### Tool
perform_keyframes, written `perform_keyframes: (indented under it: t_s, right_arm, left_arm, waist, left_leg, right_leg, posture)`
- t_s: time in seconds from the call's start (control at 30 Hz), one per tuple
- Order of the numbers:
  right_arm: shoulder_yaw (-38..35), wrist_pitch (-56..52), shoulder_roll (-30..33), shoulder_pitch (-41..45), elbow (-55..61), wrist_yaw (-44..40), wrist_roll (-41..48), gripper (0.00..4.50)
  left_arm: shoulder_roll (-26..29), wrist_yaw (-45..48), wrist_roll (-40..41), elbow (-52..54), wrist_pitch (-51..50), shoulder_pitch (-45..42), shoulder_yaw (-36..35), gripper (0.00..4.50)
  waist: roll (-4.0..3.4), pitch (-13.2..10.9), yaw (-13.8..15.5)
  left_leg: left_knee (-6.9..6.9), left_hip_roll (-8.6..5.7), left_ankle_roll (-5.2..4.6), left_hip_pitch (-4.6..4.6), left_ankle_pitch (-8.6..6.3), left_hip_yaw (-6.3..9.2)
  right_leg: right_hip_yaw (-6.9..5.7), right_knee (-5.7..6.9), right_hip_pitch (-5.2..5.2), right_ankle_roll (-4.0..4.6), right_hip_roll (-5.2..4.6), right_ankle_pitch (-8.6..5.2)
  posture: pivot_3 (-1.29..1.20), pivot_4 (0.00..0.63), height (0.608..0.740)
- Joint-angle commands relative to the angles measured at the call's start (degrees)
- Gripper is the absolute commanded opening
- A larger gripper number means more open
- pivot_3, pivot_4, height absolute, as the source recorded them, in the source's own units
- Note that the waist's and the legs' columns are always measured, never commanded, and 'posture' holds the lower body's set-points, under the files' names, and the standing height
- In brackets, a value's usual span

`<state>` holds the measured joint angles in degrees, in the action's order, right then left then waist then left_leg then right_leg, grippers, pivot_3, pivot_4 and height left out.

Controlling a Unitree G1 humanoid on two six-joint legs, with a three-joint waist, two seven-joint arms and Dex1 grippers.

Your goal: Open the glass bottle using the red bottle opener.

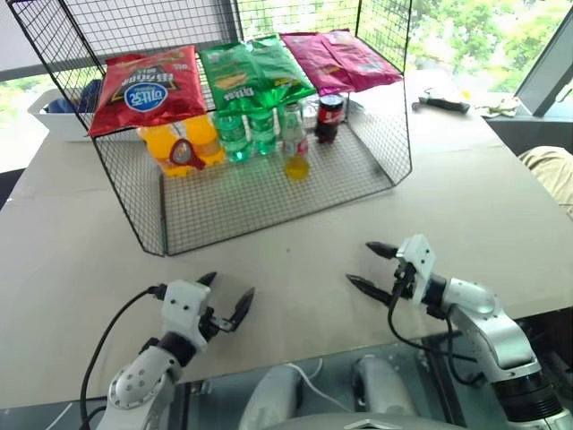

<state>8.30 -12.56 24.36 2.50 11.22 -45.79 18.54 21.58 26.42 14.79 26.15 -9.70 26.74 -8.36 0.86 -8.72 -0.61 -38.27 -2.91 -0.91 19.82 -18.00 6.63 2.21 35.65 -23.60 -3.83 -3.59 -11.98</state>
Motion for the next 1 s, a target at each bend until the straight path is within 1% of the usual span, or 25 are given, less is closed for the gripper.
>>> perform_keyframes:
  t_s: [0.03, 1.0]
  right_arm:
    - [-0.2, -0.2, 0.1, -0.5, 2.8, -0.1, 0.6, 4.41]
    - [-0.6, 0.3, -0.9, -0.4, 2.2, 0.6, 0.3, 4.41]
  left_arm:
    - [-0.2, 0.0, 0.2, 2.3, 0.0, -0.1, 0.6, 4.5]
    - [-0.2, 0.0, 1.4, 1.9, 0.2, -0.2, -1.0, 4.5]
  waist:
    - [0.0, 0.0, 0.0]
    - [0.0, 0.0, 0.0]
  left_leg:
    - [0.0, 0.0, 0.0, 0.0, 0.0, 0.0]
    - [0.0, 0.0, 0.0, 0.0, 0.0, 0.0]
  right_leg:
    - [0.0, 0.0, 0.0, 0.0, 0.0, 0.0]
    - [0.0, 0.0, 0.0, 0.0, 0.0, 0.0]
  posture:
    - [0.0, 0.15, 0.74]
    - [0.0, 0.15, 0.74]
